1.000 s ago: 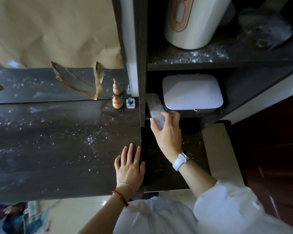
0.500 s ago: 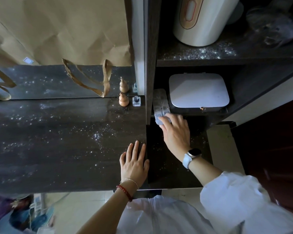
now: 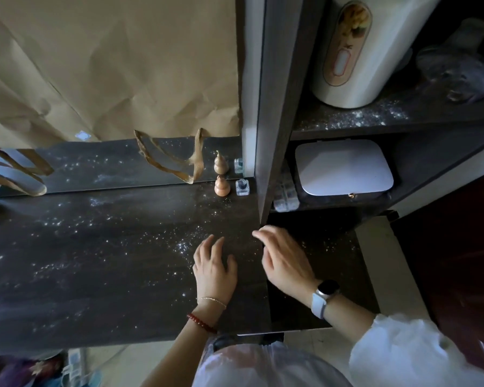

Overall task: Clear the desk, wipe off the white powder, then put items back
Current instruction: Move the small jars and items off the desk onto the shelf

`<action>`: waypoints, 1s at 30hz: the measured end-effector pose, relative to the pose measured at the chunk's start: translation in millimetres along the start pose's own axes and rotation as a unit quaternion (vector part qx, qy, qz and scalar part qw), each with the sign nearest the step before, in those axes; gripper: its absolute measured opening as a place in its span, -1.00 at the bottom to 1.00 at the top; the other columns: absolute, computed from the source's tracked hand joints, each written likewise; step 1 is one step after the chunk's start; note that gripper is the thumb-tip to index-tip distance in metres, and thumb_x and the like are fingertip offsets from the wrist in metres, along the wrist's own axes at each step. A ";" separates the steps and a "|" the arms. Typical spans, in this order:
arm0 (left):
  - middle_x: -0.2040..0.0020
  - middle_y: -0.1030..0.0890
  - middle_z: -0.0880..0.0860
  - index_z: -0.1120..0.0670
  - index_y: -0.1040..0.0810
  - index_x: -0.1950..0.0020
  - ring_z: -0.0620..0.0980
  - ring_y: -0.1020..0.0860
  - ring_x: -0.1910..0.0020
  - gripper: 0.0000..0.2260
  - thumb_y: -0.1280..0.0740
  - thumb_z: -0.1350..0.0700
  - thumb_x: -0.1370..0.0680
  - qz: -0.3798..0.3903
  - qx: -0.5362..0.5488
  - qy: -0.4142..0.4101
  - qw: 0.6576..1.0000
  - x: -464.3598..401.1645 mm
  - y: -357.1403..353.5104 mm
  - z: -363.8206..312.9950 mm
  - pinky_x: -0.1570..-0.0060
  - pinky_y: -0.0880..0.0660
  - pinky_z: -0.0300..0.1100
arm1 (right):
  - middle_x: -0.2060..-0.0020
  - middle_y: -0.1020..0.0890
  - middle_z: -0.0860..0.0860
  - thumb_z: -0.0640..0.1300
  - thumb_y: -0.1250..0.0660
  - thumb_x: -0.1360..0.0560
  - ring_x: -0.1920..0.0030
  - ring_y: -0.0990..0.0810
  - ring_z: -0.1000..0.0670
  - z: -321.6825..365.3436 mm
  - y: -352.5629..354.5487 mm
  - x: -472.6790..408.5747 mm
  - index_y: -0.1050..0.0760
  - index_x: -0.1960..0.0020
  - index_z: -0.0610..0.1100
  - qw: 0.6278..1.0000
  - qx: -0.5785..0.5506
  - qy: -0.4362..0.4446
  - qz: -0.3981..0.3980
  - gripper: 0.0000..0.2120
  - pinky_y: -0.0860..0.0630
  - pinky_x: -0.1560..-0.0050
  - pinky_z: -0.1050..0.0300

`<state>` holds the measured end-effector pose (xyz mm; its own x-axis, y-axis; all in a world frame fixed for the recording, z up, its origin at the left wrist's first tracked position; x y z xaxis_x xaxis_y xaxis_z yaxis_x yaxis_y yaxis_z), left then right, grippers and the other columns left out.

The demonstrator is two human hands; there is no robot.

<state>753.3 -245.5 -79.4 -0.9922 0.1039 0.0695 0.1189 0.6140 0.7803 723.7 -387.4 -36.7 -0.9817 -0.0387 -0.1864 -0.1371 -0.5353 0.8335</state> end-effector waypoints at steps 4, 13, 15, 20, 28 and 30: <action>-0.19 -0.48 0.22 0.21 -0.49 -0.19 0.25 -0.44 -0.17 -0.52 -0.07 -0.04 -0.42 -0.035 0.039 -0.011 0.999 -37.9 37.5 19.2 -0.12 -0.35 0.00 | -0.16 -0.48 -0.17 -0.35 -0.25 -0.39 -0.20 -0.44 -0.15 21.9 -38.1 -46.4 -0.39 -0.25 -0.25 1.000 0.006 -0.007 0.026 -0.58 -0.45 -0.20 -0.01; -0.16 -0.50 0.19 0.20 -0.45 -0.21 0.03 -0.38 -0.16 -0.61 -0.13 0.07 -0.45 -0.016 0.066 -0.145 0.987 -85.9 71.9 29.0 -0.22 -0.31 -0.20 | -0.27 -0.34 -0.16 -0.29 -0.19 -0.40 -0.26 -0.31 -0.18 -16.0 -65.3 -142.5 -0.28 -0.26 -0.17 0.951 0.178 -0.251 0.025 -0.58 -0.31 -0.19 -0.02; -0.18 -0.50 0.17 0.21 -0.44 -0.23 0.00 -0.36 -0.17 -0.60 -0.12 0.08 -0.45 0.003 0.068 -0.172 0.983 -97.2 70.7 18.6 -0.23 -0.29 -0.23 | -0.17 -0.36 -0.14 -0.30 -0.15 -0.43 -0.17 -0.37 -0.16 -18.4 -70.0 -138.4 -0.33 -0.15 -0.15 0.941 0.187 -0.277 0.047 -0.71 -0.38 -0.04 -0.02; -0.29 -0.41 0.23 0.25 -0.34 -0.33 0.21 -0.34 -0.28 -0.57 -0.21 0.22 -0.46 0.095 0.071 -0.202 0.972 -127.3 47.4 -17.7 -0.34 -0.23 -0.01 | -0.07 -0.44 -0.17 -0.24 -0.24 -0.47 -0.10 -0.43 -0.18 -14.3 -79.7 -121.3 -0.41 -0.06 -0.20 0.943 0.161 -0.289 0.048 -0.83 -0.40 0.00 -0.02; -0.38 -0.27 0.22 0.18 -0.15 -0.43 0.25 -0.24 -0.33 -0.49 -0.23 0.22 -0.51 0.156 -0.039 -0.080 0.984 -161.9 -9.9 -21.5 -0.26 -0.26 0.06 | -0.14 -0.43 -0.09 -0.19 -0.37 -0.44 -0.18 -0.44 -0.06 12.1 -42.0 -47.2 -0.41 -0.21 -0.15 0.957 0.003 -0.285 -0.058 -0.64 -0.43 -0.14 0.16; -0.27 -0.35 0.26 0.19 -0.31 -0.33 0.28 -0.32 -0.24 -0.62 -0.23 0.22 -0.52 0.131 -0.025 -0.069 0.989 -164.4 -12.6 -25.9 -0.13 -0.35 0.10 | -0.05 -0.49 -0.13 -0.24 -0.44 -0.37 -0.07 -0.52 -0.12 8.7 -30.2 -32.7 -0.47 -0.14 -0.17 0.957 0.009 -0.278 -0.082 -0.63 -0.52 -0.03 0.09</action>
<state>914.0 -290.5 -84.6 -0.9123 0.3627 0.1902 0.3657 0.5123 0.7771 758.8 -362.6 -51.3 -0.8641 0.5031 -0.0141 -0.2937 -0.4812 0.8260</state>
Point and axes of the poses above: each hand's wrist, its own x-axis away from the middle knuckle, its own y-axis out of the back of the hand, z = x × y, the point moved 8 cm from there along -x, towards the middle knuckle
